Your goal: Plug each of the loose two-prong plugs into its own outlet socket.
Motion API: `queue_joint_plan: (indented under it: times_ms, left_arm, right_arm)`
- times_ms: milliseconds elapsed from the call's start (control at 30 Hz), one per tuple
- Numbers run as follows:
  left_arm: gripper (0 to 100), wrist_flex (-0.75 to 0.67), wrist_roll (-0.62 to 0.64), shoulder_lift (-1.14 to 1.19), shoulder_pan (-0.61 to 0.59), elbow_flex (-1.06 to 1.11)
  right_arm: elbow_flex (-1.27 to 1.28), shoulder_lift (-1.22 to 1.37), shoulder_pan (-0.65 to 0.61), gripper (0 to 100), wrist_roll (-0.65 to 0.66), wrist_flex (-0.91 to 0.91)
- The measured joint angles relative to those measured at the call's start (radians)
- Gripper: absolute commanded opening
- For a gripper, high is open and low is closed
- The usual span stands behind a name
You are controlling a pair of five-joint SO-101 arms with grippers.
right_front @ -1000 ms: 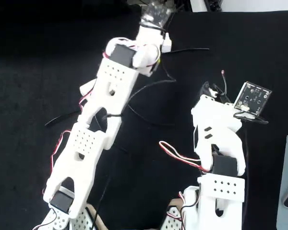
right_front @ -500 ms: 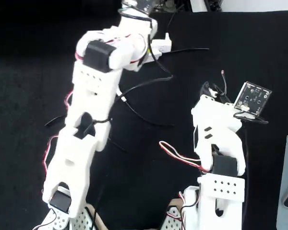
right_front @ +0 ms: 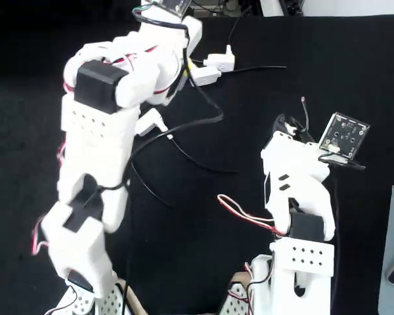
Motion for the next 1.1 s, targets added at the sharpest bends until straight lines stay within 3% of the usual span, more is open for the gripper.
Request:
queue_joint_plan:
  times_ms: [500,967,1100]
  left_arm:
    - [3,-0.048,-0.037,-0.574,-0.002,0.758]
    - [3,-0.649,-0.052,-1.019,-0.002,1.818]
    - [3,-0.798,-0.123,-1.068,-0.002,2.081]
  right_arm:
    - [0.000,0.000,0.000,1.4,0.000,0.000]
    - [0.000,0.000,-0.015,1.4,0.000,0.000]
    - [0.000,0.000,-0.038,1.4,0.000,0.000]
